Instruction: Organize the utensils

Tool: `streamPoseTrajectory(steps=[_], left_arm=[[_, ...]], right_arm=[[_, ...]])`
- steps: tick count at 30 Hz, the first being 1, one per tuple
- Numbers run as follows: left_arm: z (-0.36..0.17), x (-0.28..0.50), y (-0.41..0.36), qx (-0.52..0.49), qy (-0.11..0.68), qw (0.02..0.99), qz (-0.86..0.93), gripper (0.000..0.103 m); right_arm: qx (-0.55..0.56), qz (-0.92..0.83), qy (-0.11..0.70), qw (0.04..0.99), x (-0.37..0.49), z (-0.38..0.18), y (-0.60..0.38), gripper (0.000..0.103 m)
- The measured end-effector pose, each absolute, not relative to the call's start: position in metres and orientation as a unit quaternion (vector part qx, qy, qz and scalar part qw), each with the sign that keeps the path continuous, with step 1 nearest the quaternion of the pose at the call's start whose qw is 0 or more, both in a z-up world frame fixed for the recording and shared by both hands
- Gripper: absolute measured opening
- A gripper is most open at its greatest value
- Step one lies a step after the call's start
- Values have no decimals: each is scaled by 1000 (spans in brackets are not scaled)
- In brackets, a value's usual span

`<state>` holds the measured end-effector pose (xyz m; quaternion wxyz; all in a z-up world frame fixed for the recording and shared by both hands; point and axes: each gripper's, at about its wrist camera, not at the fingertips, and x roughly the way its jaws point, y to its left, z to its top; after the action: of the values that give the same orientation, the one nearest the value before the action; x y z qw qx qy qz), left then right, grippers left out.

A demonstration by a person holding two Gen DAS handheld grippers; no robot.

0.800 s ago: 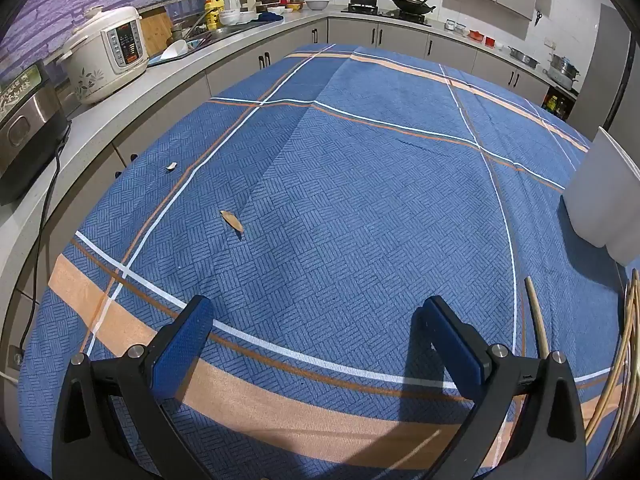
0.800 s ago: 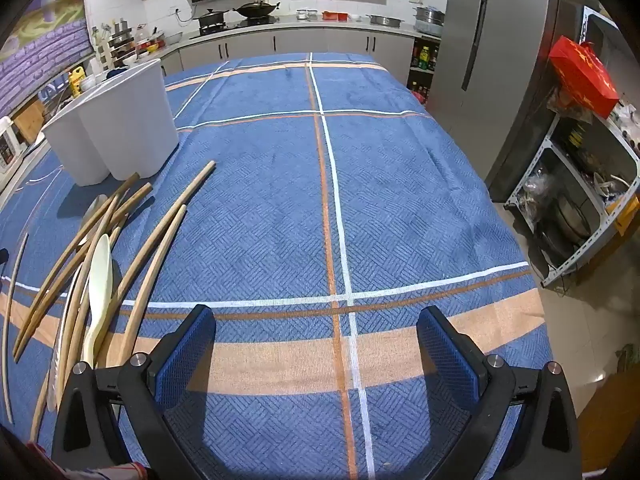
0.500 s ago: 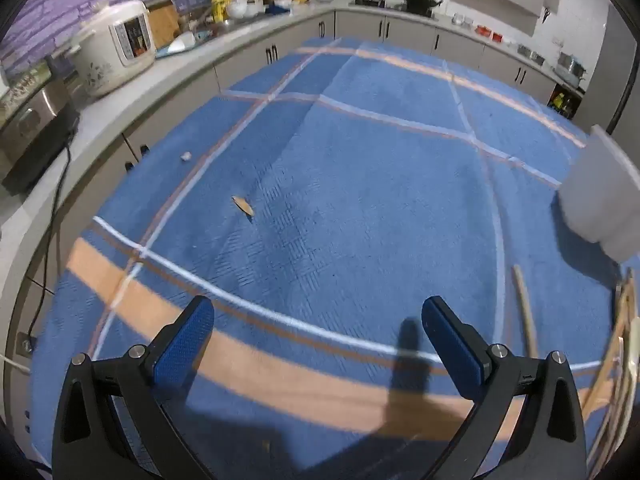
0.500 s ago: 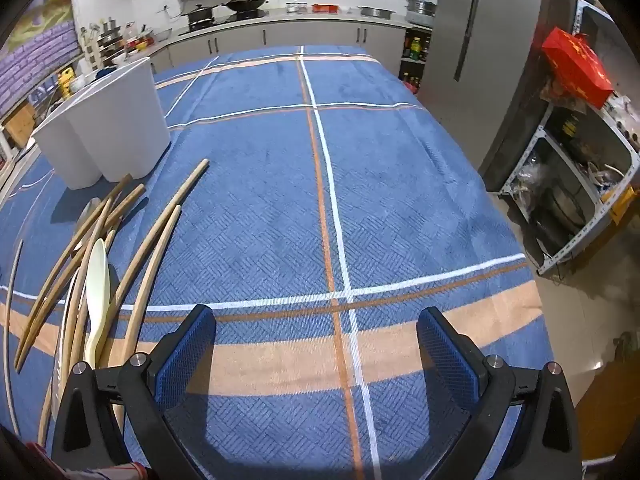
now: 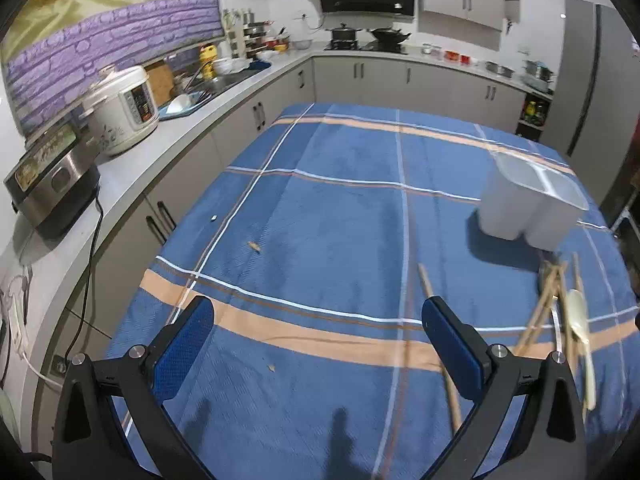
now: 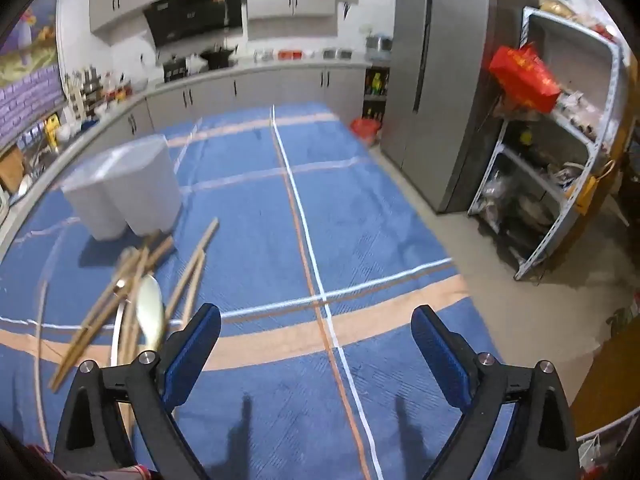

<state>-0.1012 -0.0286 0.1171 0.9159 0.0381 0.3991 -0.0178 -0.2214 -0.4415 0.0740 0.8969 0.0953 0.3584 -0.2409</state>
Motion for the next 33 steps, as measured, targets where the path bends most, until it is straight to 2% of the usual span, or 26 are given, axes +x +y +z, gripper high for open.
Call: streamPoseTrajectory(steps=[10,33], left_arm=[[142,-144,-45,40,381,923,-42,103],[184,-201,-58,54,330,939,-77,103]], right_arm=[[70,-222,312,921,-256,122,-400,98],[28,-178,270,946,-288,146,-338,98]])
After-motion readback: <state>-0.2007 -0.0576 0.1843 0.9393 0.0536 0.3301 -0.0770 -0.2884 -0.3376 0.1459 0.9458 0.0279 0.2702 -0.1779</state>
